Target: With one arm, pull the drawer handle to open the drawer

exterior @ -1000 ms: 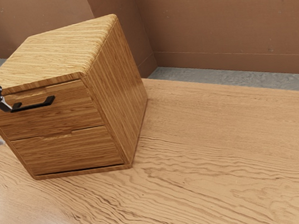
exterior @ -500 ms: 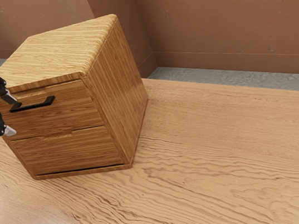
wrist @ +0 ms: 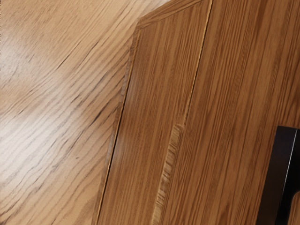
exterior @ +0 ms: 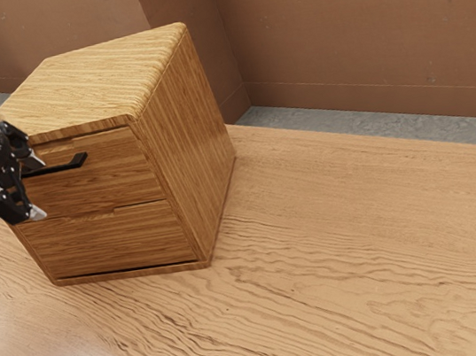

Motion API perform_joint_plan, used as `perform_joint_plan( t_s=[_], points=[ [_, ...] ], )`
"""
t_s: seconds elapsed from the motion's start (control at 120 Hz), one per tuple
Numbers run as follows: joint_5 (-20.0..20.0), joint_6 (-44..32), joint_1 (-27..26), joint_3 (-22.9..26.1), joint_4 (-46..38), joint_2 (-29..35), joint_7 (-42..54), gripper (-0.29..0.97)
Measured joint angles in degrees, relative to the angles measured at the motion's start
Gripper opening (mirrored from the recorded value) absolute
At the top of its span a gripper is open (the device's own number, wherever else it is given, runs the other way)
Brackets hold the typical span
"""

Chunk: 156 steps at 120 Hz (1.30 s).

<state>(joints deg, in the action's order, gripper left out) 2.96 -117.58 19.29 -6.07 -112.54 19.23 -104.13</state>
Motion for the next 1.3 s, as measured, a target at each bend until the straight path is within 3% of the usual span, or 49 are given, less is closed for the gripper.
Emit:
perform_joint_plan(
  t_s=[0.233,0.392,0.583,0.758,1.3],
  points=[
    [0.0,-1.4,-0.2,0.3,-2.1,0.6,-0.8,0.68],
    [-0.1,-2.7,4.5,6.6,-4.4,2.8,-2.0,0.68],
    [-0.4,-4.5,5.5,8.4,-7.9,5.2,-3.5,0.68],
    [-0.5,-5.4,8.9,11.0,-12.1,10.0,-4.6,0.68],
    [-3.1,-5.7,11.5,15.6,-22.9,23.0,-6.5,0.68]
  ],
)
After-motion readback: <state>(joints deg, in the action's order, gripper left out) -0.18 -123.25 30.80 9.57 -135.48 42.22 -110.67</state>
